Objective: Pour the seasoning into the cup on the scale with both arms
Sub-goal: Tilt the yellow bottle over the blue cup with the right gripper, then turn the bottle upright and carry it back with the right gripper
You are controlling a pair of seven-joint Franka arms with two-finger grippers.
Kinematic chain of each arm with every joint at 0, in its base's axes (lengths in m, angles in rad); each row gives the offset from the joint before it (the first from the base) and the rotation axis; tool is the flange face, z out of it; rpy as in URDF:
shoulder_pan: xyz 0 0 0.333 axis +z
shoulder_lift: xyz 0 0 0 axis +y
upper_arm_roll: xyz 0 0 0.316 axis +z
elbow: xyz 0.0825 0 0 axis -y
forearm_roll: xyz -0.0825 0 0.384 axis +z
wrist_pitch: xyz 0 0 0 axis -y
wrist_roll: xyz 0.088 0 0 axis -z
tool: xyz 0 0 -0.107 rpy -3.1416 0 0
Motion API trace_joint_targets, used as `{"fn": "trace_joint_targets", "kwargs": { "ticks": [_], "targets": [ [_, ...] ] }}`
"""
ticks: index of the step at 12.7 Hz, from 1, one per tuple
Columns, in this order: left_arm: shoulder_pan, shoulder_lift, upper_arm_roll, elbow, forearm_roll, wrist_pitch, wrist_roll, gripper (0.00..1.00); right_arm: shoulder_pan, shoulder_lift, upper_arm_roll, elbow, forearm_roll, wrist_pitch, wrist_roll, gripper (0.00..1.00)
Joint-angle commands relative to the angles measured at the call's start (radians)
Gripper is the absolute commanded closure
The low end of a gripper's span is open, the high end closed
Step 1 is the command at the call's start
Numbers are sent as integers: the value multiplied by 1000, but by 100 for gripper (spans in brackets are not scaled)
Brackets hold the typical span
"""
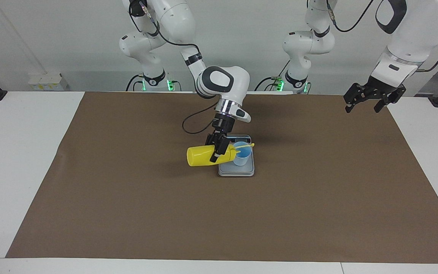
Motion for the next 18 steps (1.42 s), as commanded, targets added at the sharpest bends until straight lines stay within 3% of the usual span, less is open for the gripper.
{"fn": "trace_joint_targets", "kwargs": {
  "ticks": [1,4,7,12,18],
  "targets": [
    [1,-24,2,-23,-8,-7,-6,0,-45,-52,9,-9,76,42,-3,94],
    [1,-24,2,-23,-8,-8,-6,0,-77,-81,9,-7,242,65,-5,94],
    [1,-24,2,-23,-8,-7,-6,0,-123,-119,8,-1,491,68,-41,93],
    [1,-24,2,-23,-8,-7,-6,0,-243,-169,8,-1,792,174,-121,92],
    [1,-24,2,-23,-8,-7,-6,0,-423,-227,8,-5,1304,178,-484,92]
  ]
}}
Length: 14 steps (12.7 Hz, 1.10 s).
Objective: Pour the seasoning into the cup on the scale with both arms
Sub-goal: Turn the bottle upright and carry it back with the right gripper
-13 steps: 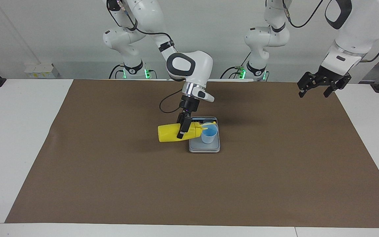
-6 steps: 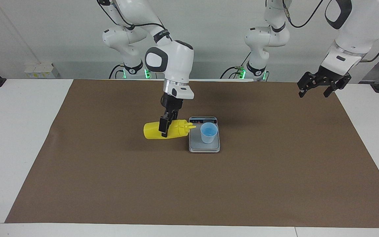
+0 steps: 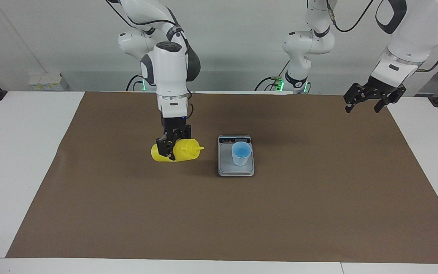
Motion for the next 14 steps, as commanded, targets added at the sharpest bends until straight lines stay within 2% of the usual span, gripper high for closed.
{"fn": "trace_joint_targets", "kwargs": {
  "ticks": [1,4,8,11,14],
  "targets": [
    [1,-24,2,-23,-8,-8,-6,0,-92,-39,11,-17,206,-1,-188,92],
    [1,-24,2,-23,-8,-7,-6,0,-187,-40,11,-40,470,2,-442,92],
    [1,-24,2,-23,-8,-8,-6,0,-285,-39,8,-120,890,13,-845,90],
    [1,-24,2,-23,-8,-7,-6,0,-296,-39,8,-206,1154,67,-1061,90],
    [1,-24,2,-23,-8,-8,-6,0,-298,-39,6,-301,1524,101,-1389,88]
  ]
}}
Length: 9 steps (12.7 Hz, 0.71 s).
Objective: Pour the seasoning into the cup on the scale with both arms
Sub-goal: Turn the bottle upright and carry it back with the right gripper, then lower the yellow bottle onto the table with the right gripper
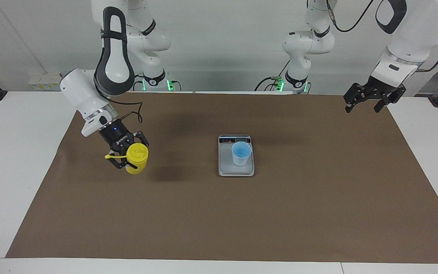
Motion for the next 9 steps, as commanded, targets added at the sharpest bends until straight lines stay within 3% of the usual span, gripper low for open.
{"fn": "trace_joint_targets", "kwargs": {
  "ticks": [1,3,7,9],
  "targets": [
    [1,-24,2,-23,-8,-8,-6,0,-10,-27,8,-92,264,18,-246,87],
    [1,-23,2,-23,-8,-8,-6,0,-9,-29,10,-140,407,17,-370,87],
    [1,-24,2,-23,-8,-7,-6,0,-1,-47,10,-207,539,9,-457,83],
    [1,-24,2,-23,-8,-8,-6,0,2,-55,10,-221,561,11,-458,71]
  ]
}}
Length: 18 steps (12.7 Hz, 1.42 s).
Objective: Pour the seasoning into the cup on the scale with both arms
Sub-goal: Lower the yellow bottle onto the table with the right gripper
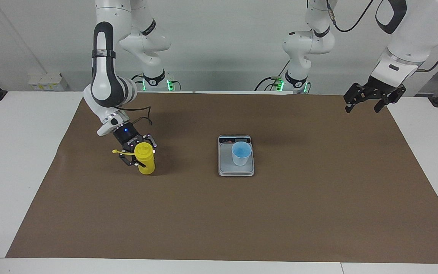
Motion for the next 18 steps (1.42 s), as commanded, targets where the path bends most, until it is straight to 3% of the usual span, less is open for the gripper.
{"fn": "trace_joint_targets", "kwargs": {
  "ticks": [1,2,11,18],
  "targets": [
    [1,-24,2,-23,-8,-8,-6,0,0,-46,8,-37,45,2,-25,48],
    [1,-24,2,-23,-8,-7,-6,0,0,-46,8,-37,45,5,-27,0],
    [1,-24,2,-23,-8,-8,-6,0,-2,-48,5,-37,43,13,-27,0],
    [1,-24,2,-23,-8,-8,-6,0,5,-57,4,-43,-33,128,-22,0]
  ]
}}
